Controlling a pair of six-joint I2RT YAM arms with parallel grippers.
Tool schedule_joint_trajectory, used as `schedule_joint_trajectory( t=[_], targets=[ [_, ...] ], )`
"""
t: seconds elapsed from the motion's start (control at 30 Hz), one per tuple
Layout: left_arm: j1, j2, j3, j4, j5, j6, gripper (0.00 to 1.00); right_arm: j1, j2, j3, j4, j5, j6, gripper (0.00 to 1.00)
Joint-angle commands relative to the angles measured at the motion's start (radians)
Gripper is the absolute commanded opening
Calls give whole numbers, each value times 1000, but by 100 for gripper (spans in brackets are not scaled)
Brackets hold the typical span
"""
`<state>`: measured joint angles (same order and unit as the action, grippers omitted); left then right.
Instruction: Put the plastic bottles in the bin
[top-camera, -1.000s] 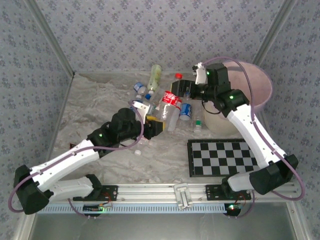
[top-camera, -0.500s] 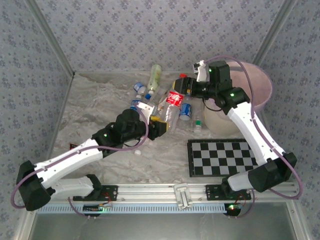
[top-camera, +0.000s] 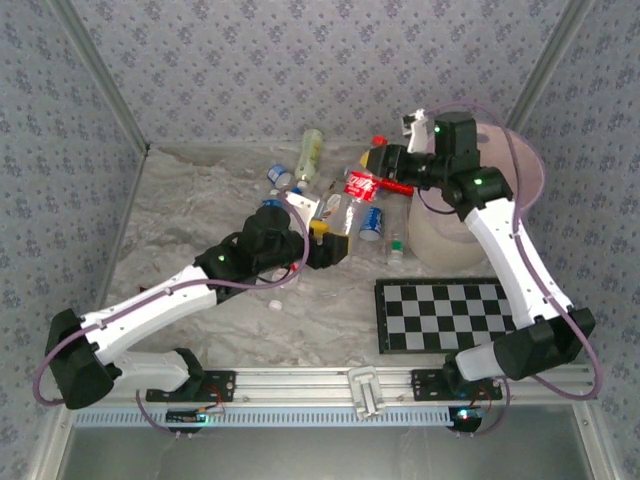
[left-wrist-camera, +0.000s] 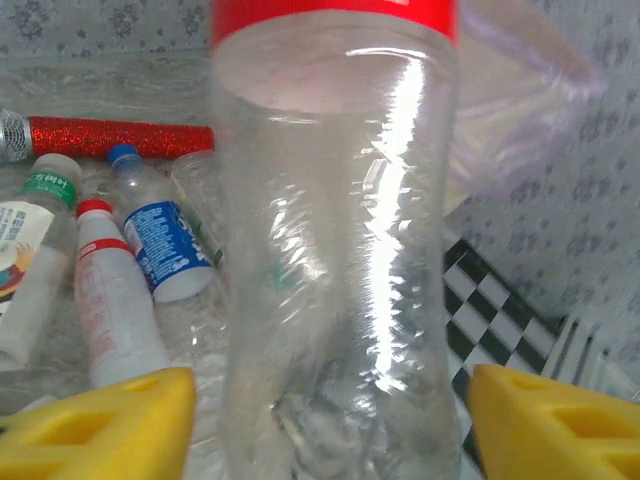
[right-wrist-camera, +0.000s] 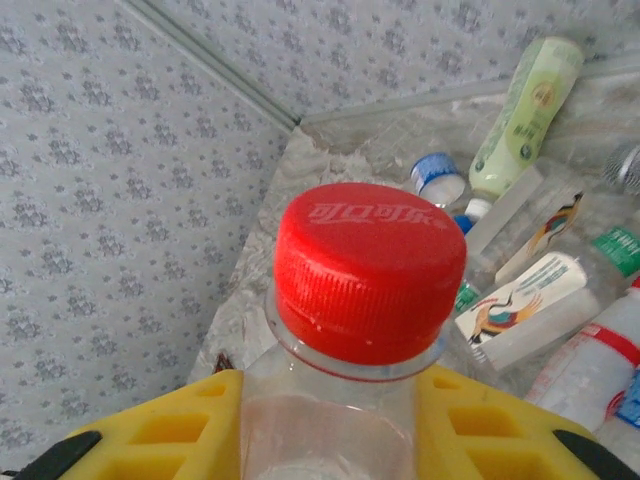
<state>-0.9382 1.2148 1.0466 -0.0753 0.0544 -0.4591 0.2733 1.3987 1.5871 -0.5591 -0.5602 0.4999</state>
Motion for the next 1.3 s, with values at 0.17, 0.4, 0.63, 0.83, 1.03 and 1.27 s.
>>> schedule_joint_trajectory(
  t=[0.17, 0.4, 0.63, 0.83, 1.03, 1.27],
  targets=[
    [119, 7, 167, -157, -79, 37, 97, -187, -136, 239, -130, 112, -103, 24],
    [309, 56, 152, -139, -228, 22, 97, -227, -214, 239, -103, 482, -301, 25],
    [325, 79, -71, -28, -235, 71, 98, -312, -136, 298, -127, 612, -354, 22],
    [340, 117, -86, -17, -183, 73, 98, -321, -54, 220, -54, 631, -360, 19],
    [347, 144, -93, -3, -167, 83, 98, -299, 16, 154, -67, 609, -350, 18],
    [421, 92, -153, 57, -14, 19, 98, -288, 121, 97, -151, 595, -326, 18]
  ],
)
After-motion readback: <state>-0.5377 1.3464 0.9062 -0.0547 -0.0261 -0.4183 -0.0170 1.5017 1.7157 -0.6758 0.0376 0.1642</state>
